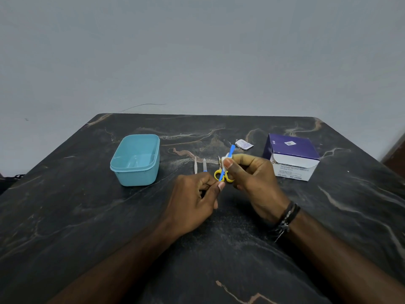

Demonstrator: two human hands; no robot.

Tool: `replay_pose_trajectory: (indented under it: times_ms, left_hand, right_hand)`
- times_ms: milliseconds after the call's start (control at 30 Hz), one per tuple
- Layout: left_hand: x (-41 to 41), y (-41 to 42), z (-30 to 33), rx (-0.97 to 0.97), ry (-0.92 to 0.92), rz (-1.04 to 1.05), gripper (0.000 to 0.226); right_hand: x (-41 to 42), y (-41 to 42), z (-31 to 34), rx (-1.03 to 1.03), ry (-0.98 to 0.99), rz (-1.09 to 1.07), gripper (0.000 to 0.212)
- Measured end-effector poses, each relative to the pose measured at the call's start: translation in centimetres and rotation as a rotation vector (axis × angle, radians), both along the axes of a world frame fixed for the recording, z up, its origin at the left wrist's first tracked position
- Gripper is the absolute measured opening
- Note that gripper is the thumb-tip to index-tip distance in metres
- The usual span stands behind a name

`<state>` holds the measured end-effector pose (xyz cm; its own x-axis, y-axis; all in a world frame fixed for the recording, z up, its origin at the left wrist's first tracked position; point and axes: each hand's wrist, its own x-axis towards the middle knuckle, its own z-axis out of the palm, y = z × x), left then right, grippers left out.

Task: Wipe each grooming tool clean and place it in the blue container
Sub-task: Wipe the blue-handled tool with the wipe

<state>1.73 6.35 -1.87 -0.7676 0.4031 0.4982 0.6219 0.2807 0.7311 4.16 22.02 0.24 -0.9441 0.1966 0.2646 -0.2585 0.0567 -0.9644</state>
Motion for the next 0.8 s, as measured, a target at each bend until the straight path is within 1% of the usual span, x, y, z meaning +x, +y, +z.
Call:
replay_pose_trajectory:
  times_ms: [167, 333, 600, 800]
  left_hand:
    - [0.1, 0.1, -0.1, -0.025, 0.02, -0.038, 0.022]
    - [0.0, 0.0, -0.2, -0.033, 0.02, -0.054, 0.021]
    - [0.0, -0.1, -0.2, -0.048, 0.004, -0.057, 0.02]
    - [0.1, 0.0, 0.0, -0.007, -0.012, -0.013, 0.022]
  right_hand:
    - [0.0, 0.5, 0.9, -0.181, 0.083, -0.057, 0.017]
    - [0.3, 0.4, 1.3, -0.224, 0.076, -0.044, 0.016]
    - [0.1, 0.5, 1.0, -0.224, 0.071, -0.06, 0.017]
    - [0.0, -0.3, -0.3, -0.085, 0.009, -0.016, 0.027]
